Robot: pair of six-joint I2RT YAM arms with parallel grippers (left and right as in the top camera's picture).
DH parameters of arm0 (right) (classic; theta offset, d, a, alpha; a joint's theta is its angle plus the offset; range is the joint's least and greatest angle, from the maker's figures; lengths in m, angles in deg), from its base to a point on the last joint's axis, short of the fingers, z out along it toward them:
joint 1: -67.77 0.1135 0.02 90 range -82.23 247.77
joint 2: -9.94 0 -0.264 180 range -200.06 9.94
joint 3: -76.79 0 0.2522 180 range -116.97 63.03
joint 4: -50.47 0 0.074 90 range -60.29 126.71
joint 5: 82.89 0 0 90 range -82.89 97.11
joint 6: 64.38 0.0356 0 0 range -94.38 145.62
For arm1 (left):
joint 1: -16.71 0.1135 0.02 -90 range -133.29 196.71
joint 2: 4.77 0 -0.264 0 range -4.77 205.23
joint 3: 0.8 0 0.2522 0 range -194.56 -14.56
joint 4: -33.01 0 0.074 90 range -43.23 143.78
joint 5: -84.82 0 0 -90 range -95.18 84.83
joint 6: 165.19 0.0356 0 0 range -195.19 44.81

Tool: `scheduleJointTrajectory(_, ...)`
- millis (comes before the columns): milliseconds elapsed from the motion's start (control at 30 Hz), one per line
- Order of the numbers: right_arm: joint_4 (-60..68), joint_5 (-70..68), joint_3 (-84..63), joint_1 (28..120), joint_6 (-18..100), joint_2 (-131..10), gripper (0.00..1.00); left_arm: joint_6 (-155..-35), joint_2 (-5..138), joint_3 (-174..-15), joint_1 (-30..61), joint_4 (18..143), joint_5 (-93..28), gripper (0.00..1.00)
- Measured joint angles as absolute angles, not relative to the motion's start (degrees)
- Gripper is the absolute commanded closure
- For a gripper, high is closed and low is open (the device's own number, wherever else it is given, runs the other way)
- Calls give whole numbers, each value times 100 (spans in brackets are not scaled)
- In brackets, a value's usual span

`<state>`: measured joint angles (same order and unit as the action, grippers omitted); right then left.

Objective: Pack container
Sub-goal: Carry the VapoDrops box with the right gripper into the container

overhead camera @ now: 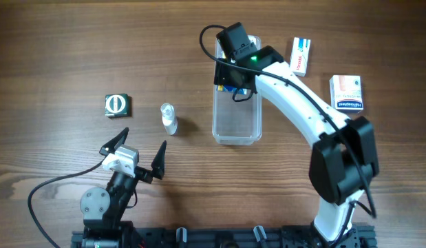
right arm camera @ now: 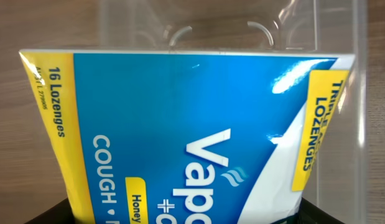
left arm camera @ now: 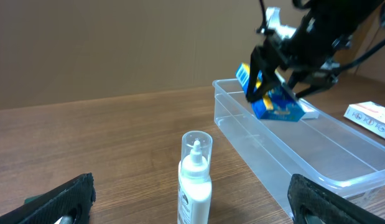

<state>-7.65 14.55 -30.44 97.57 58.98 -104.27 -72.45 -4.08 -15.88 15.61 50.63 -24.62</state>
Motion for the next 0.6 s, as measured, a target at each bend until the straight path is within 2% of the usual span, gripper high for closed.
scheduleJointTrajectory(300, -492, 1698, -3044, 9374, 5570, -10825, 25, -7245, -408, -1588, 1561, 5063, -2462, 0)
scheduleJointTrajectory(600, -321, 1464, -3044, 9374, 5295, -10908, 11, -7245, -408, -1588, 1561, 5063, -2459, 0)
